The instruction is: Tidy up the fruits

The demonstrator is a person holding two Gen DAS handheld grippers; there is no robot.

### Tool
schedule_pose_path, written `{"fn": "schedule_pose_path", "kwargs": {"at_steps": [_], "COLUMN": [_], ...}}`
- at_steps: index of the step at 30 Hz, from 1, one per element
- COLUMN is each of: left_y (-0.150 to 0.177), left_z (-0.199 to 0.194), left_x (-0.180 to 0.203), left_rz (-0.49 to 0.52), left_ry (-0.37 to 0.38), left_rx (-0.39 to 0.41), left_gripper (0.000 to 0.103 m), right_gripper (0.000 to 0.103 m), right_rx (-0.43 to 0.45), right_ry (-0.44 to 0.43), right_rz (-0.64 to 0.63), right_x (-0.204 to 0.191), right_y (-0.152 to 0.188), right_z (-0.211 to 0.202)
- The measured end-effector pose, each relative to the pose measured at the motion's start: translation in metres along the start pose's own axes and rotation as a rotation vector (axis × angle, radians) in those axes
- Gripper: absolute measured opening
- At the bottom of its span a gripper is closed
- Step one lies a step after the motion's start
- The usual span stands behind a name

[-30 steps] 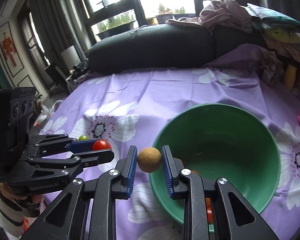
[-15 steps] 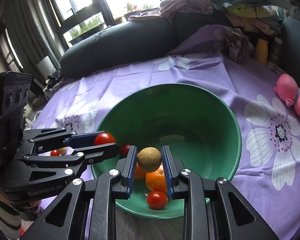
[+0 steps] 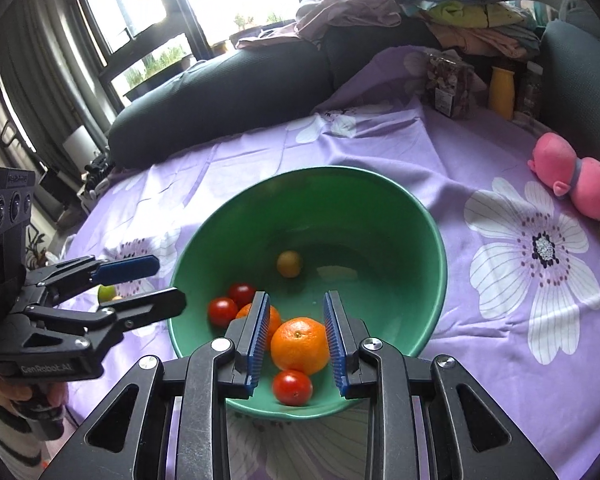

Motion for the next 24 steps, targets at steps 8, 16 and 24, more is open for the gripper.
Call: {"fn": "schedule_pose_path", "kwargs": {"at_steps": [8,16,24], "left_y": [0.042,0.094,0.118], "left_z": [-0.058,-0.120,-0.136], "left_x": [-0.060,-0.131,-0.136], "left_rz": [-0.104,-0.263,-0.314], "left_ry": [-0.158,-0.346,-0.338], "left_rx": [0.021,0.016,0.004], "left_gripper": [0.068,0.068,0.068], "right_gripper": [0.028,0.028,0.028], "right_rx": [0.015,-0.014,-0.150], "right_ry": [-0.041,-0.153,-0.304], "right_rz": [-0.023,-0.113,-0.207], "right_x": [-0.017,-0.068,-0.137], "right_y": [-0.003,0.004,0.034], "right_z": [-0.009,0.001,0.051]}}
Point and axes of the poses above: each gripper's, at about its wrist camera, not at the fingertips, and z roughly the way its jaws point, x to its right, y to its underside, the point moved 2 cm from there along z, roughly the way its jaws point, and after that the axes turned 12 degrees about x, right-handed, at the moved point
